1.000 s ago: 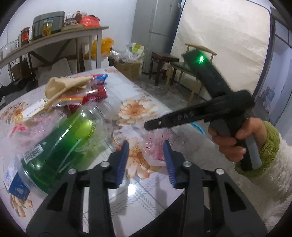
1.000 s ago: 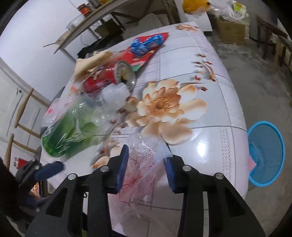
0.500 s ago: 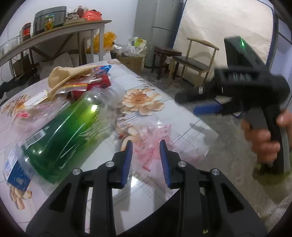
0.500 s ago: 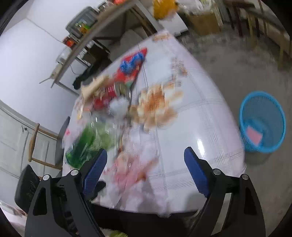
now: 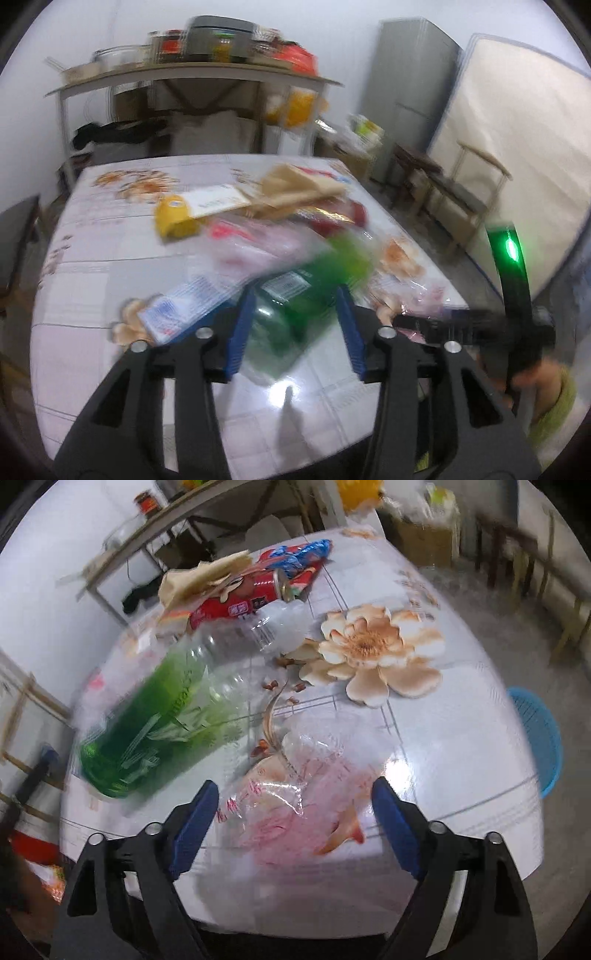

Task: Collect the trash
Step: 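Grasp the clear printed plastic bag with the right tool, then lift the bag toward the wastebasket while the left tool grasps a small plastic bag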

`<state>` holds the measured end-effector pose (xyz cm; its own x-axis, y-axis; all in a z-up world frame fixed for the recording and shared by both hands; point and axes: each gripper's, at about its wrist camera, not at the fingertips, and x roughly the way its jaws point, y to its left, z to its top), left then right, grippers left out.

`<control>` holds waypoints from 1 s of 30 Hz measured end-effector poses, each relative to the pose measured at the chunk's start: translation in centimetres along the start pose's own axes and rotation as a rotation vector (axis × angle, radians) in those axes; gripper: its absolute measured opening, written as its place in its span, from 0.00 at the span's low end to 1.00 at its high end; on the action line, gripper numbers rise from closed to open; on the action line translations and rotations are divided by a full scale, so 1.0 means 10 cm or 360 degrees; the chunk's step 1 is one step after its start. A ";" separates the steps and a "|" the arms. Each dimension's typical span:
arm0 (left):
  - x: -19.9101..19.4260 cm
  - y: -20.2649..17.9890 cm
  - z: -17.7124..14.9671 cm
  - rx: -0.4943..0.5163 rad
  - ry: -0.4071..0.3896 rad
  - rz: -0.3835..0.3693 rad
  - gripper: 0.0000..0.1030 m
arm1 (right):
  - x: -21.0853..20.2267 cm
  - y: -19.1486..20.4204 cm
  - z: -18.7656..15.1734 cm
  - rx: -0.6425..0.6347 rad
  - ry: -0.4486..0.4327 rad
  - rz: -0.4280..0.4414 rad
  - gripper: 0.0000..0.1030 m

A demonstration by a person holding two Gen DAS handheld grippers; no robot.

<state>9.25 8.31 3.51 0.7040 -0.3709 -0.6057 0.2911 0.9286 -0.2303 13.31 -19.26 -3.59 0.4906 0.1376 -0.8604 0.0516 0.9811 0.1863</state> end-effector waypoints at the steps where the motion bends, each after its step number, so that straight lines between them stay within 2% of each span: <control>1: 0.01 0.10 0.05 -0.0064 -0.0006 0.0002 0.48 | -0.01 0.01 0.00 -0.0025 -0.0005 -0.0024 0.69; 7: 0.21 0.57 0.34 -0.0423 0.0033 -0.0066 0.65 | -0.02 -0.07 -0.02 -0.0051 -0.0031 -0.0061 0.49; 11: 0.46 0.86 0.45 -0.0630 0.0143 -0.0145 0.67 | -0.01 -0.11 -0.01 -0.0058 -0.0041 -0.0078 0.42; 14: 0.65 0.95 0.49 -0.0697 0.0242 -0.0142 0.67 | -0.01 -0.12 -0.02 -0.0062 -0.0048 -0.0076 0.41; 18: 0.78 0.90 0.52 -0.0633 0.0310 -0.0105 0.67 | 0.00 -0.12 -0.01 -0.0070 -0.0050 -0.0075 0.41; 20: 0.82 0.86 0.52 -0.0585 0.0339 -0.0068 0.64 | 0.00 -0.11 -0.01 -0.0071 -0.0050 -0.0074 0.41; 22: 0.85 0.83 0.52 -0.0543 0.0356 -0.0028 0.54 | 0.00 -0.11 -0.01 -0.0073 -0.0050 -0.0075 0.41; 28: 0.90 0.85 0.48 -0.0587 0.0381 -0.0081 0.34 | 0.00 -0.11 0.00 -0.0073 -0.0050 -0.0073 0.41; 30: 0.91 0.86 0.47 -0.0604 0.0387 -0.0093 0.31 | 0.00 -0.11 0.00 -0.0071 -0.0050 -0.0073 0.41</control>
<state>21.19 12.84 -0.37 0.5077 -0.4509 -0.7341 0.0357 0.8624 -0.5050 13.22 -20.35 -3.79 0.5155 0.0890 -0.8523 0.0362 0.9914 0.1254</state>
